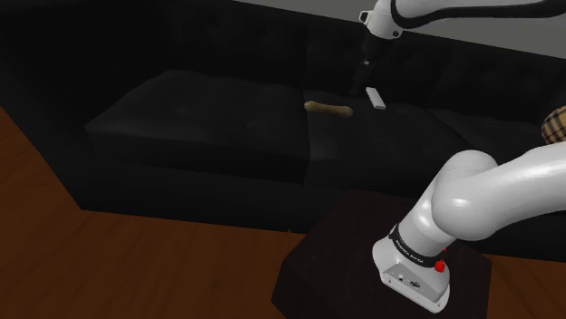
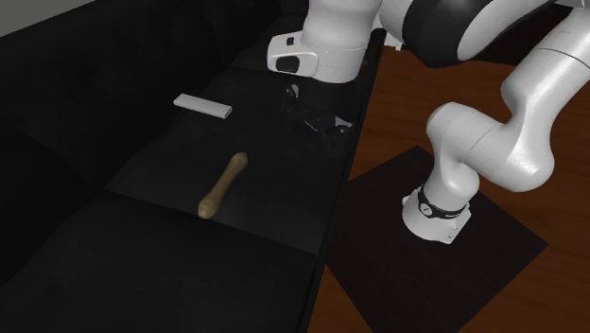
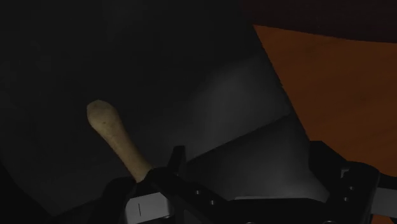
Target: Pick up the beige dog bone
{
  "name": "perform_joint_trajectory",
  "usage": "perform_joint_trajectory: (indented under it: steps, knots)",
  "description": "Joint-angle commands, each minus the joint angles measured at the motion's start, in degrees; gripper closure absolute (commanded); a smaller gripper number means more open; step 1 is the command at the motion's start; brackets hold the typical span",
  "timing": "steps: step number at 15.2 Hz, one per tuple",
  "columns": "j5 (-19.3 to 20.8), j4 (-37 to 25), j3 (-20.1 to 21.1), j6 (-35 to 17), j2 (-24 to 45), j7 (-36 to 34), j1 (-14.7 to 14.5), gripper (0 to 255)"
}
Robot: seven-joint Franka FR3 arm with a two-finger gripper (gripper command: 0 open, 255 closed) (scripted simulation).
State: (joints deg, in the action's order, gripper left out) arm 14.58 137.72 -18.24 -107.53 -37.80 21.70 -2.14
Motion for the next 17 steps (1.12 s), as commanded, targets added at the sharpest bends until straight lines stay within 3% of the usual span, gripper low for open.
perform_joint_trajectory:
  steps: [1,6,10,14,17]
  knots:
    - [0.6,-0.4,-3.3,-3.4,3.2,4.6,-0.6,0]
    - [-0.3,-3.4,-11.2,-10.6,12.5,16.2,-3.1,0]
    - [-4.4,-7.4,-17.5,-15.6,21.6,26.8,-5.9,0]
    - [-12.7,-12.8,-22.9,-19.4,32.6,39.6,-8.4,0]
    - [-21.5,-18.0,-24.6,-20.5,42.0,50.2,-8.1,0]
